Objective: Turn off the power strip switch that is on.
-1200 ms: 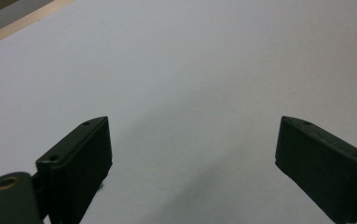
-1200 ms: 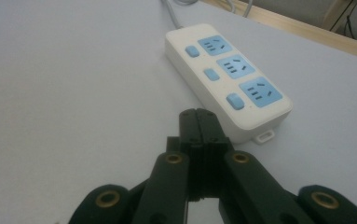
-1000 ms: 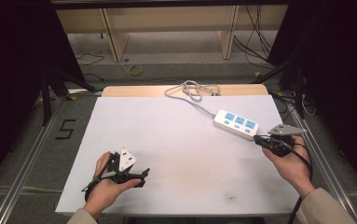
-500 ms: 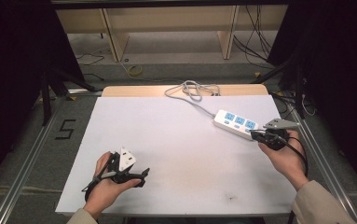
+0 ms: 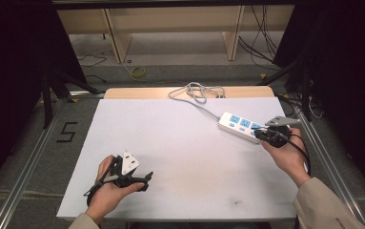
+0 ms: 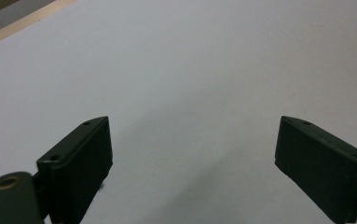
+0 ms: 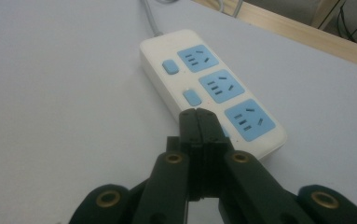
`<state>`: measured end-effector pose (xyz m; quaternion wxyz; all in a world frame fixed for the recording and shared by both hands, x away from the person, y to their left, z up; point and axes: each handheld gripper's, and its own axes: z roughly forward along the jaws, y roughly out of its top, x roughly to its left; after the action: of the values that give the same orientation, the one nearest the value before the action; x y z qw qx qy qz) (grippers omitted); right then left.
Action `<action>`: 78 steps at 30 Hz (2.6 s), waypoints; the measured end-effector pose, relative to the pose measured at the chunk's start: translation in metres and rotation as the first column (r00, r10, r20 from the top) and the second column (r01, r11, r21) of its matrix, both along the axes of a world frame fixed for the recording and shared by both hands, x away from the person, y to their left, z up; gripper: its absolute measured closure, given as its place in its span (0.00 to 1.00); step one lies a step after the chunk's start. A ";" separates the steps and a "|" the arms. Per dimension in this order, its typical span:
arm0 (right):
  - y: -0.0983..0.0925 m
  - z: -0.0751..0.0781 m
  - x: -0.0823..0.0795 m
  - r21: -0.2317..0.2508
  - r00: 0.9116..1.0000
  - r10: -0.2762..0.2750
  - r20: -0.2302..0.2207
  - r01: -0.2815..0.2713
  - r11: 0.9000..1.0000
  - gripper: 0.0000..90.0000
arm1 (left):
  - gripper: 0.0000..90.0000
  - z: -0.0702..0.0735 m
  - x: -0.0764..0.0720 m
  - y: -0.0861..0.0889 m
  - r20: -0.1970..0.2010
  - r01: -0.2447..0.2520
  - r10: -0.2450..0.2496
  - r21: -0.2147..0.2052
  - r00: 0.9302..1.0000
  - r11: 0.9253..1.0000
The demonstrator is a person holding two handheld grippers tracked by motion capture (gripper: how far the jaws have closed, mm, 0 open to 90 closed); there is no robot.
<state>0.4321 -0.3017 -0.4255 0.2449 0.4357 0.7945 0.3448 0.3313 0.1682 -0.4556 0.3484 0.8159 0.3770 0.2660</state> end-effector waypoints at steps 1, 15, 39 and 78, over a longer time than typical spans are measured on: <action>0.000 -0.001 0.002 -0.006 1.000 0.001 -0.002 -0.001 1.000 1.00 | 0.12 0.000 0.000 0.000 0.001 0.000 0.000 -0.001 1.000 1.000; 0.008 -0.004 0.018 -0.018 1.000 -0.004 -0.020 0.004 1.000 1.00 | 0.12 0.000 0.000 -0.001 -0.003 0.003 -0.003 -0.001 1.000 1.000; 0.021 -0.012 0.044 -0.037 0.999 0.006 -0.052 -0.008 0.999 1.00 | 0.12 0.000 0.000 -0.001 -0.004 0.007 -0.007 0.000 1.000 1.000; 0.032 -0.027 0.071 -0.058 0.994 -0.006 -0.106 -0.001 0.998 1.00 | 0.12 0.000 0.000 -0.002 -0.002 0.011 -0.011 -0.004 1.000 1.000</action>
<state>0.5029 -0.2697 -0.4522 0.2153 0.4472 0.8155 0.2978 0.3315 0.1667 -0.4561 0.3512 0.8176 0.3732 0.2624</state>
